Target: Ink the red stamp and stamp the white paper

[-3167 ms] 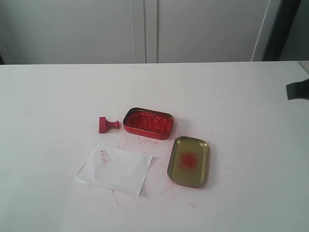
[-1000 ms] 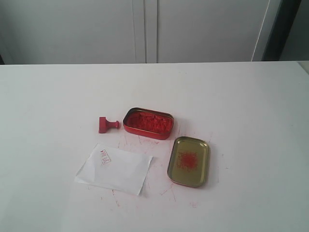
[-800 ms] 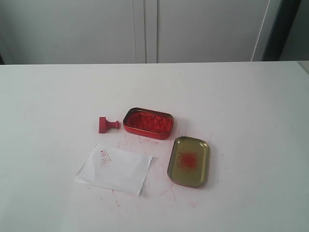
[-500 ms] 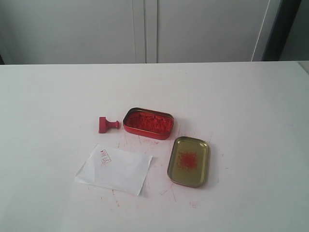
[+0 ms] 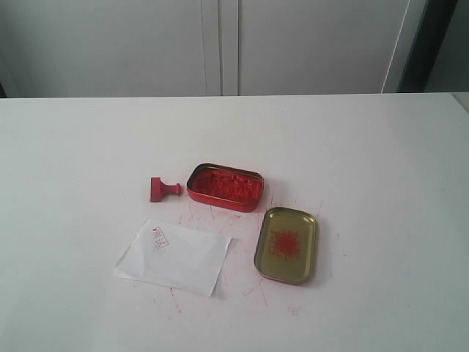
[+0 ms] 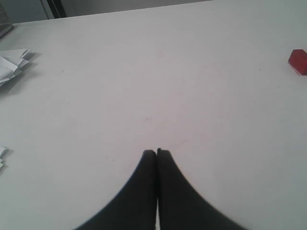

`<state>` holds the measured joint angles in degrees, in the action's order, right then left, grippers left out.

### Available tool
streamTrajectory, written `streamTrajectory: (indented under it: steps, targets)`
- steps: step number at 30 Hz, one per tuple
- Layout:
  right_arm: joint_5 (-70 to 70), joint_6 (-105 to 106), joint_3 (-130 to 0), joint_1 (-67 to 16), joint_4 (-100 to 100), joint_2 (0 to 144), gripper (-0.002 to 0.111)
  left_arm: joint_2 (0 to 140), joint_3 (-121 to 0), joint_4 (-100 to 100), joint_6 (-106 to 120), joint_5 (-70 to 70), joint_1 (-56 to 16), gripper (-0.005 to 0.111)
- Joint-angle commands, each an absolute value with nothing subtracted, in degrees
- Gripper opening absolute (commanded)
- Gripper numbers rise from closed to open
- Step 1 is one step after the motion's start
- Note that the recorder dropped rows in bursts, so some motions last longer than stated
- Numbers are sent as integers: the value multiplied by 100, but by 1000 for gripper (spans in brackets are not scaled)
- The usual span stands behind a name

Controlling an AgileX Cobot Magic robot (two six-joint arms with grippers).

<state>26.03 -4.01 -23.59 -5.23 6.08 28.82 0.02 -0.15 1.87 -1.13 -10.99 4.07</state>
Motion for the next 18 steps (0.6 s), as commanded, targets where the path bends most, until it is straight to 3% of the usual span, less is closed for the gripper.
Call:
streamTrajectory:
  steps: [1, 18]
  targets:
    - [2564, -430, -2329, -495, 608, 2851, 0, 0, 0, 177, -125, -1082, 385, 0]
    - [2564, -430, -2329, -495, 608, 2576, 0, 0, 0, 177, -125, -1082, 385, 0]
